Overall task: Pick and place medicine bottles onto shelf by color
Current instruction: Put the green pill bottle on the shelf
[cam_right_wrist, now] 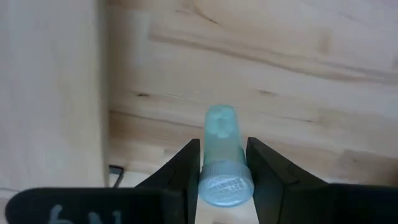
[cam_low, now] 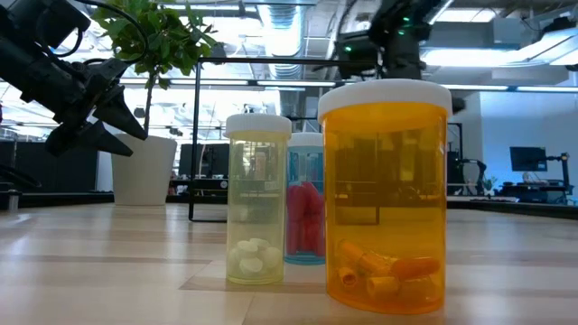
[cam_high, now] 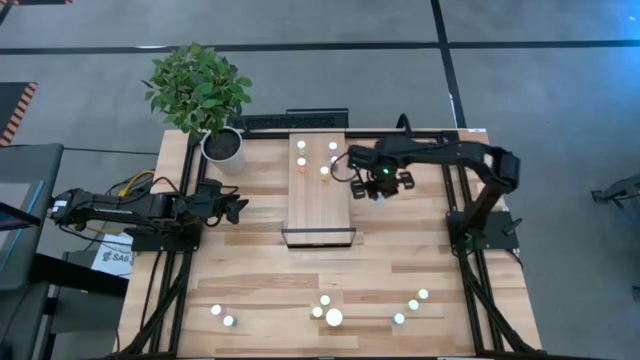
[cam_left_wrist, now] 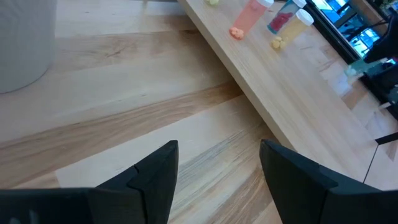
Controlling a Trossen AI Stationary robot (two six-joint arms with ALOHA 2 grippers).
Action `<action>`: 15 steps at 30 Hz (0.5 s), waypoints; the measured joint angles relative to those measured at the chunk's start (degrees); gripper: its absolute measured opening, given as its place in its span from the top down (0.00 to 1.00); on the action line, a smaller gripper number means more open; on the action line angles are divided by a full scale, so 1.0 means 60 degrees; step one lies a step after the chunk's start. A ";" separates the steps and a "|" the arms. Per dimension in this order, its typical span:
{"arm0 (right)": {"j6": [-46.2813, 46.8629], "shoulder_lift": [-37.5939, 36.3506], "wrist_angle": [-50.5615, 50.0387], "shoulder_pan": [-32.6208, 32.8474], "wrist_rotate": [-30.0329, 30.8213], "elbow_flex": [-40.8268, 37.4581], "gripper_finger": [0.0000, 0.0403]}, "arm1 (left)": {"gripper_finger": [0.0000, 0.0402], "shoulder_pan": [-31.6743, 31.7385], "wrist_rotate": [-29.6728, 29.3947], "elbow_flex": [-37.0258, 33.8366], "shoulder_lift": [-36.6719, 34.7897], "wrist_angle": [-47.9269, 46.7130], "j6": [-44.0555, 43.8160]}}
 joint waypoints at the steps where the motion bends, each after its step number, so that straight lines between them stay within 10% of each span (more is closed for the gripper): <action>1: -0.0191 0.0194 -0.0193 -0.0032 0.0029 0.0358 0.69 | 0.47 -0.0001 0.0000 0.0000 0.0002 -0.0003 0.0000; 15: -0.1177 0.2682 -0.1981 -0.0250 0.0226 0.4580 0.69 | 0.47 0.0000 0.0000 0.0000 0.0000 -0.0003 0.0000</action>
